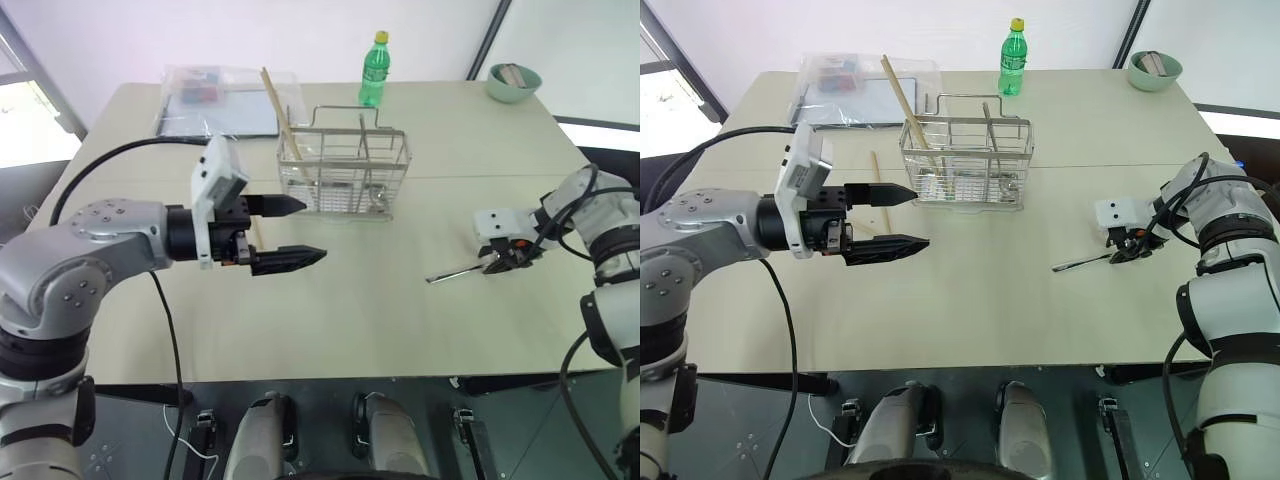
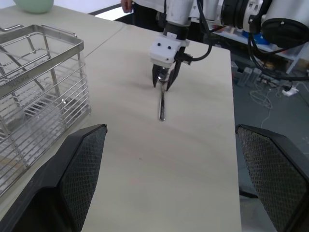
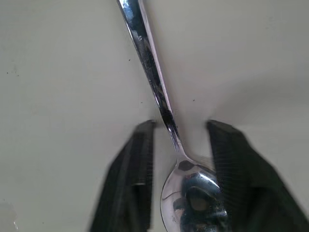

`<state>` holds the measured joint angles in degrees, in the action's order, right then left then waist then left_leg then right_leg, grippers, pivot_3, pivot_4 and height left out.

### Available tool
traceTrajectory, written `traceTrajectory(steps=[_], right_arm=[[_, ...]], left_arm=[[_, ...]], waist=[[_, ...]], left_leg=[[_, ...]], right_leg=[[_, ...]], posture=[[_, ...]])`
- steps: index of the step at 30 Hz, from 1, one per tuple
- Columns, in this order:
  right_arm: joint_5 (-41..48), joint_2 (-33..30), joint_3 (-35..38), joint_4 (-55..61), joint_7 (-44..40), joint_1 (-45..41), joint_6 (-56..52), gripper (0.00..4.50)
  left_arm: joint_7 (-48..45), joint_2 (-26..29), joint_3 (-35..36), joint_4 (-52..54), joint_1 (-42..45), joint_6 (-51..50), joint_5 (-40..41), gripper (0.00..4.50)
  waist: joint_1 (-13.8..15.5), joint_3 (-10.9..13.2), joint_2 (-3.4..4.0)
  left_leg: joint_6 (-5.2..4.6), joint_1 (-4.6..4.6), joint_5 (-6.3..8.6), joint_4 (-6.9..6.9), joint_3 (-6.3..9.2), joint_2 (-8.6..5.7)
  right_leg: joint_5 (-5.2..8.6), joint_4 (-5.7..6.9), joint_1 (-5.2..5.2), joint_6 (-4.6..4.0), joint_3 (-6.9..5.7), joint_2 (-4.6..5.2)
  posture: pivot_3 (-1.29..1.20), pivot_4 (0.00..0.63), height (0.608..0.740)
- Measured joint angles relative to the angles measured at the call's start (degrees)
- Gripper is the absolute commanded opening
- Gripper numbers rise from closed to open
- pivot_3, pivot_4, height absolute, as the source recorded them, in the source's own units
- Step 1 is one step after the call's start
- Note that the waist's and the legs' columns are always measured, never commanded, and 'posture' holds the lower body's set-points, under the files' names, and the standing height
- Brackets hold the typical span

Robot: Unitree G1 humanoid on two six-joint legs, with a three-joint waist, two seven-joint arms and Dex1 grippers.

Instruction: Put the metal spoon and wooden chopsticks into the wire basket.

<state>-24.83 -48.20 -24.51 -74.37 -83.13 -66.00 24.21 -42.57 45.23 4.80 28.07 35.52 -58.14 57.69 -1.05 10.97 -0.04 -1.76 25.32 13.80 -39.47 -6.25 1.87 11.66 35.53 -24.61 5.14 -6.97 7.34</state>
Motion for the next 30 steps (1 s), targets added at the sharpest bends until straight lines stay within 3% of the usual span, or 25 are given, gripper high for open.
traceTrajectory(steps=[10, 13, 17, 20, 25, 30], right_arm=[[4.23, 0.41, 5.7, 0.57, -2.0, 2.44, -0.03, 0.06], [12.7, 1.6, 9.3, 4.72, -7.55, 4.97, -4.49, 0.06], [31.3, -3.05, 9.5, 26.8, -8.98, 13.29, -20.43, 0.06], [42.09, -5.33, 14.07, 40.59, -8.91, 16.63, -35.99, 0.06], [56.79, -1.32, 28.38, 51.0, 2.3, 11.08, -60.12, 0.06], [58.92, 9.44, 33.23, 52.14, 18.26, 3.52, -64.18, 0.06]], left_arm=[[-0.13, 0.05, 0.55, -2.52, 2.35, 0.08, 0.12, 4.5], [-0.24, 0.06, 0.57, -4.41, 2.78, 0.38, -0.89, 4.5], [-0.97, 0.86, 1.36, -7.12, 3.63, 1.6, -2.39, 4.5], [-1.62, 1.05, 1.61, -8.96, 4.22, 2.59, -3.55, 4.5], [-3.89, 1.04, 1.32, -12.42, 6.65, 4.74, -6.45, 4.5], [-5.43, 0.17, 0.52, -13.66, 7.79, 5.71, -8.3, 4.5]], waist=[[-0.06, -0.01, -0.01], [-0.1, 0.02, 0.05], [0.59, 0.07, 0.12], [0.54, 0.08, 0.12], [0.37, 0.08, 0.12], [0.28, 0.07, 0.11]], left_leg=[[0.0, -0.02, -0.01, 0.05, -0.01, -0.01], [0.02, -0.02, -0.04, 0.12, -0.05, -0.01], [0.03, 0.02, -0.05, 0.17, 0.0, -0.04], [0.03, 0.03, -0.03, 0.17, 0.0, -0.06], [0.02, 0.05, -0.02, 0.19, -0.04, -0.05], [0.03, 0.13, -0.04, 0.26, -0.2, -0.05]], right_leg=[[-0.05, 0.0, 0.0, 0.08, 0.0, -0.01], [-0.05, 0.02, -0.05, 0.08, 0.04, -0.01], [-0.04, 0.2, -0.15, 0.08, 0.0, 0.12], [-0.04, 0.19, -0.17, 0.07, -0.02, 0.16], [0.0, 0.4, -0.36, -0.02, -0.01, 0.21], [0.02, 0.56, -0.58, -0.05, 0.07, 0.21]], posture=[[0.0, 0.15, 0.707], [0.0, 0.15, 0.707], [0.0, 0.15, 0.707], [0.0, 0.15, 0.707], [0.0, 0.15, 0.707], [0.0, 0.15, 0.707]])
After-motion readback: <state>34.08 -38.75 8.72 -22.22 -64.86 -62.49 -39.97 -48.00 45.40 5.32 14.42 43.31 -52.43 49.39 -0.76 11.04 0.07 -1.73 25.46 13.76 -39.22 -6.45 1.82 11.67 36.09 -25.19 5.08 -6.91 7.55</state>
